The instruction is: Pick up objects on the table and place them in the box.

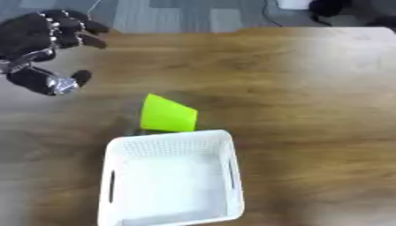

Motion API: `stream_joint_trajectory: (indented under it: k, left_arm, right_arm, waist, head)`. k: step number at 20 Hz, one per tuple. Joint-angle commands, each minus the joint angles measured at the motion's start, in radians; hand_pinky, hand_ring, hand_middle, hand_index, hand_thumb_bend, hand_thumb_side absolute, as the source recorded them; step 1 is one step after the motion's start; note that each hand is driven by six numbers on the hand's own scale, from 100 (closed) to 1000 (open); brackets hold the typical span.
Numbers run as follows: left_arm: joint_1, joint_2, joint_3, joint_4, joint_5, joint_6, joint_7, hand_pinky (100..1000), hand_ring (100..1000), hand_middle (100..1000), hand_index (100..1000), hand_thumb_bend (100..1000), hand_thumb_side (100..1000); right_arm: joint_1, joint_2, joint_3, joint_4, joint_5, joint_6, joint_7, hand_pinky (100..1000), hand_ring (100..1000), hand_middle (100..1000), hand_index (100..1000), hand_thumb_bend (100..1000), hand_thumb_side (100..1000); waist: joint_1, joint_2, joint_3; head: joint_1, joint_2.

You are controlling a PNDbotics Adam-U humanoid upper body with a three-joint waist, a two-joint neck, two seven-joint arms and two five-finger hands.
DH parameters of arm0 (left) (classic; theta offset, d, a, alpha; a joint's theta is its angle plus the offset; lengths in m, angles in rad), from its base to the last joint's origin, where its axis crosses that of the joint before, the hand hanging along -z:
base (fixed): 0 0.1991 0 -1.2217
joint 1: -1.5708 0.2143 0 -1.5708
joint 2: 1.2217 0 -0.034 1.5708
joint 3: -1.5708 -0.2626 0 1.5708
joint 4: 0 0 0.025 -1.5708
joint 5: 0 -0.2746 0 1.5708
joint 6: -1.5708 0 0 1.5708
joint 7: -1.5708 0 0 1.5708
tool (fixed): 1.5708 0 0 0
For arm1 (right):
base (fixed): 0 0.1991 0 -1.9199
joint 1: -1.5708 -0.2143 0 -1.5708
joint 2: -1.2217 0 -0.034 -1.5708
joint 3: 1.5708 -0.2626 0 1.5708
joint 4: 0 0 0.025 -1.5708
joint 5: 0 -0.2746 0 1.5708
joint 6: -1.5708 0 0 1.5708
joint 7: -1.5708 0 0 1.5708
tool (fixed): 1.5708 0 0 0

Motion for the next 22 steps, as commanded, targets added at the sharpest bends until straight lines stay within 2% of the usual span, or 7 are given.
stream_joint_trajectory:
  k: [1,6,14,22]
  left_arm:
    - [-0.023,0.011,-0.005,-0.013,0.054,-0.008,-0.040,856,784,877,869,1000,1000]
    - [-0.038,0.000,-0.022,-0.029,0.095,-0.003,-0.088,850,781,877,873,1000,1000]
    - [-0.062,-0.033,-0.040,-0.013,0.095,-0.003,-0.124,847,778,875,875,1000,1000]
    - [-0.110,-0.115,-0.077,0.049,0.058,-0.010,-0.167,841,777,877,881,1000,1000]
  right_arm:
    - [-0.021,-0.007,-0.003,-0.013,-0.005,0.001,0.007,249,419,555,555,100,1000]
    - [-0.025,-0.007,0.002,-0.013,0.000,0.006,0.034,244,417,555,550,100,1000]
    - [-0.041,-0.001,0.010,-0.013,0.004,0.010,0.082,240,416,555,550,100,1000]
    - [-0.059,0.005,0.013,-0.013,-0.003,0.008,0.106,240,416,555,550,100,1000]
  waist:
    - [0.005,-0.016,-0.001]
    - [0.006,-0.016,-0.002]
    - [0.006,-0.011,-0.015]
    - [0.008,-0.007,-0.029]
  head:
    - [0.009,-0.014]
    - [0.012,-0.022]
    - [0.026,-0.037]
    - [0.063,-0.036]
